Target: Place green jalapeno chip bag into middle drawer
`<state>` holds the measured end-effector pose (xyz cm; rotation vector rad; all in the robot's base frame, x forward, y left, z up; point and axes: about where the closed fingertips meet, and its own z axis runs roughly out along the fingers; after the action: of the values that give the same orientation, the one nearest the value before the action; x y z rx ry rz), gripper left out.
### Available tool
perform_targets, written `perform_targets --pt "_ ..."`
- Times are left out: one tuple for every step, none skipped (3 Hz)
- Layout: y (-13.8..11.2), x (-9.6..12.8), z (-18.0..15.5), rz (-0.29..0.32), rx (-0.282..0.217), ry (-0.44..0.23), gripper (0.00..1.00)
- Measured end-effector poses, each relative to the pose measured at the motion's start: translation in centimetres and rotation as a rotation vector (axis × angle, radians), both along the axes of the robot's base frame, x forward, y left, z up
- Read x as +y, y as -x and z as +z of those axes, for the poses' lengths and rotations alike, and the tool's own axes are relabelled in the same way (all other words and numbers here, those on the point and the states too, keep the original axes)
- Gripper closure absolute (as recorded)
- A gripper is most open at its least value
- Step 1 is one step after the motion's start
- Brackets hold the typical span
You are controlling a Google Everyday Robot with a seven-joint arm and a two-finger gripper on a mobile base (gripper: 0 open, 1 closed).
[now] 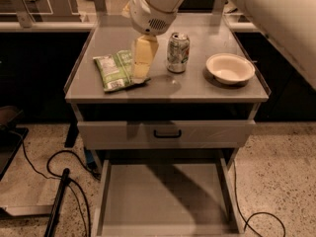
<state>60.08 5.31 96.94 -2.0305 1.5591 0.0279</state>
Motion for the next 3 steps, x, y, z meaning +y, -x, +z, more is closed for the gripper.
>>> perform_targets --pt "-1.49 1.85 -0.25 0.042 -0.004 0.005 0.00" --pt "-1.53 1.96 -0.21 0.043 -0.005 0.003 0.00" --pt "-2.05 1.59 -1.02 0.018 0.005 0.037 0.00"
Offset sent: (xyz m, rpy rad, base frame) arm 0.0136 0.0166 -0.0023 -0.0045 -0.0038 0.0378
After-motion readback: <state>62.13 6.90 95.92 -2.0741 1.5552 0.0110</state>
